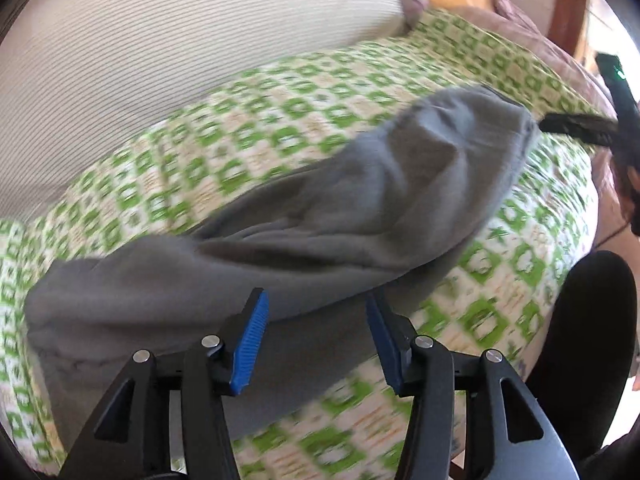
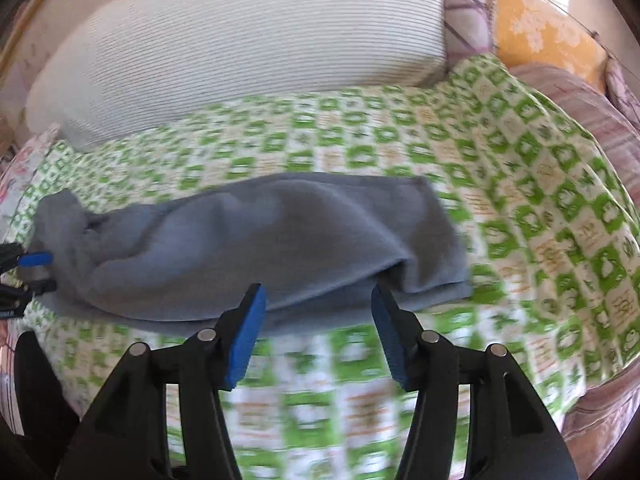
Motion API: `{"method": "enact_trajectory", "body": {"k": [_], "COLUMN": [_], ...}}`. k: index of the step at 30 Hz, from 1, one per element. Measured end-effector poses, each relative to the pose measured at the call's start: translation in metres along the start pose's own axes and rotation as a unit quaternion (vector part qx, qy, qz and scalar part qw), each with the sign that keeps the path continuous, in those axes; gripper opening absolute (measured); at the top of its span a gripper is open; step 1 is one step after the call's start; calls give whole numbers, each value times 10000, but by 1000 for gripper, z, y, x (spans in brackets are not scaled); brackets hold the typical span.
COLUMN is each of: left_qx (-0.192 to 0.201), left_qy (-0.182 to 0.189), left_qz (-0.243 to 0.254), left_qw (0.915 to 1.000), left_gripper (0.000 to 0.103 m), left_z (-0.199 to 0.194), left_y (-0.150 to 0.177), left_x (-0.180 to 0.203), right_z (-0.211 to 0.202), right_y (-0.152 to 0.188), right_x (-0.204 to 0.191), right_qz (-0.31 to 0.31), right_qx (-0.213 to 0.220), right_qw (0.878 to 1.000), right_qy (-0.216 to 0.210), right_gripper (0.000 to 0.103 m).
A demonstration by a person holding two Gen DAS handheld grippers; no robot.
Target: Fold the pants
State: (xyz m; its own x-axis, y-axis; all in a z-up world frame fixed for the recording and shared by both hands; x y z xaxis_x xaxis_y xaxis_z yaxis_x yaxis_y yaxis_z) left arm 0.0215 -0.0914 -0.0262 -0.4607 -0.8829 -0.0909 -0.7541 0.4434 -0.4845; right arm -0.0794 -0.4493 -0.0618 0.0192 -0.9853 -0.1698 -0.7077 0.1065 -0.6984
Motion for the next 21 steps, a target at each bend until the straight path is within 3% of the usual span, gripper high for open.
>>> {"method": "enact_trajectory", "body": {"k": [6,13,21], "left_qx": [-60,-136,-169], "left_qy": [-373,-806,-879], "left_qz": [-655,-1424,-1974], "left_qw": [9971,9864,9762], "left_gripper": [56,59,71], "left_z": [-17,-33,-24], "left_y": [34,72,59], "left_x": [-69,-164,-262], "right_z": [18,54,96], "right_y": [2,2,-20], "right_x": [-82,-178,-263], "right_qz": [-414,-743,-649], "right_qx": [-111,-359,-668], "right_qw": [9956,9817,9662], "right_qy": [-838,-1718,-2403], "right_gripper": [56,57,57]}}
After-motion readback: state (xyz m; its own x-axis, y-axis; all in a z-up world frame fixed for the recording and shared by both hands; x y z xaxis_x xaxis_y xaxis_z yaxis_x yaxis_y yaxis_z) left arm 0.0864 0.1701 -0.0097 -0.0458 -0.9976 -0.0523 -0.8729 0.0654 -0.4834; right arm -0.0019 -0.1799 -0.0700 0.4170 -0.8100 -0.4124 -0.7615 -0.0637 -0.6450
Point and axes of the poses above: each gripper's, at about its wrist camera, not at the fingertips, and z roughly the way its jaws point, x to its right, y to its underside, the point moved 1 cm from there along z, roughly the way its jaws point, and after that the axes turned 4 degrees about z, right-handed, at the moved point
